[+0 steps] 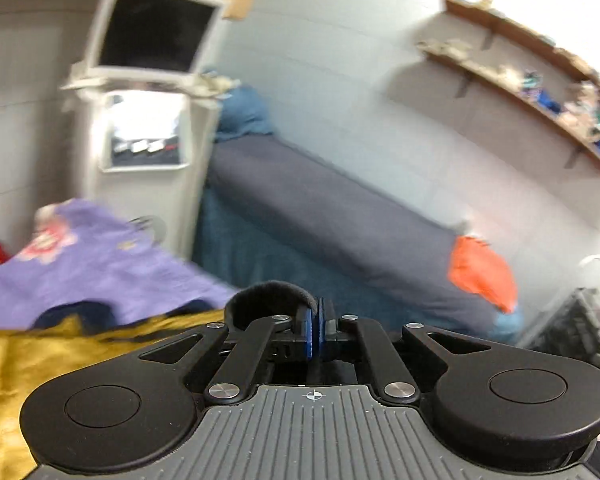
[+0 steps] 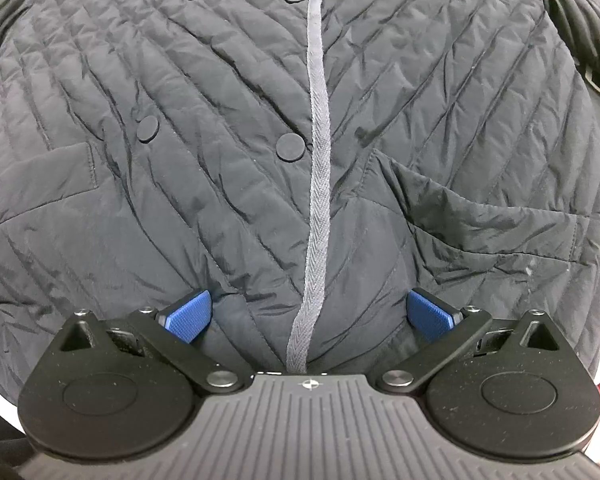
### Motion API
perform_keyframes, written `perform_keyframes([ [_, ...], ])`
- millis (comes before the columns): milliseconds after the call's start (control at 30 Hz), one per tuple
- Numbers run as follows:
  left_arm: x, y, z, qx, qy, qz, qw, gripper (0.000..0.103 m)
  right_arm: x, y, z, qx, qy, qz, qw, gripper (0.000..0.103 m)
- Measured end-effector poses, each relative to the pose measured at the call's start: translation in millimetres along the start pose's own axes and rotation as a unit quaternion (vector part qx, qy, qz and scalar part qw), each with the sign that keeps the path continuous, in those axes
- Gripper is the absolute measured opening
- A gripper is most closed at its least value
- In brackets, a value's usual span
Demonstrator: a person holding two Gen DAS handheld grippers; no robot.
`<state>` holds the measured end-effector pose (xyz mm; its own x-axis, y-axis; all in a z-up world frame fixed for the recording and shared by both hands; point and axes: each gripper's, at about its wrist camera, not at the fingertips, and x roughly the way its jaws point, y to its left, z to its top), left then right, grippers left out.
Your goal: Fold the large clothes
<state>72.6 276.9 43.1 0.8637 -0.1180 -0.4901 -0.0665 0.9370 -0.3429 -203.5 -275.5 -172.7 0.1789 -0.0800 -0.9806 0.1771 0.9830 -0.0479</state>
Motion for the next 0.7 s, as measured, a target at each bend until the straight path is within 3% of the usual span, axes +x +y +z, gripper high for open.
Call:
perform_keyframes([
  [133,4.4,30.9,-35.6,-0.034,0.052,0.040,0.9973,0.035,1.0,0.3,0.9,0.000,0.003,0.000,1.000,0.103],
  [300,2.3,45.3,-65.3,-0.044,0.070,0.051,0.9953,0.036,4.0,0.0,5.3,0.001,0.013,-0.001,1.000,0.103],
  [500,16.3,31.3,-59.8,-0.037,0.075,0.010,0.9964,0.038,7.5,3.3,16.6,-0.001,0.031,-0.005,0.999,0.103],
  [700,39.1,-31.3,-64.1,0.017,0.105,-0.059,0.9926,0.040,10.5,4.8,24.9,0.000,0.038,-0.005,0.999,0.103],
])
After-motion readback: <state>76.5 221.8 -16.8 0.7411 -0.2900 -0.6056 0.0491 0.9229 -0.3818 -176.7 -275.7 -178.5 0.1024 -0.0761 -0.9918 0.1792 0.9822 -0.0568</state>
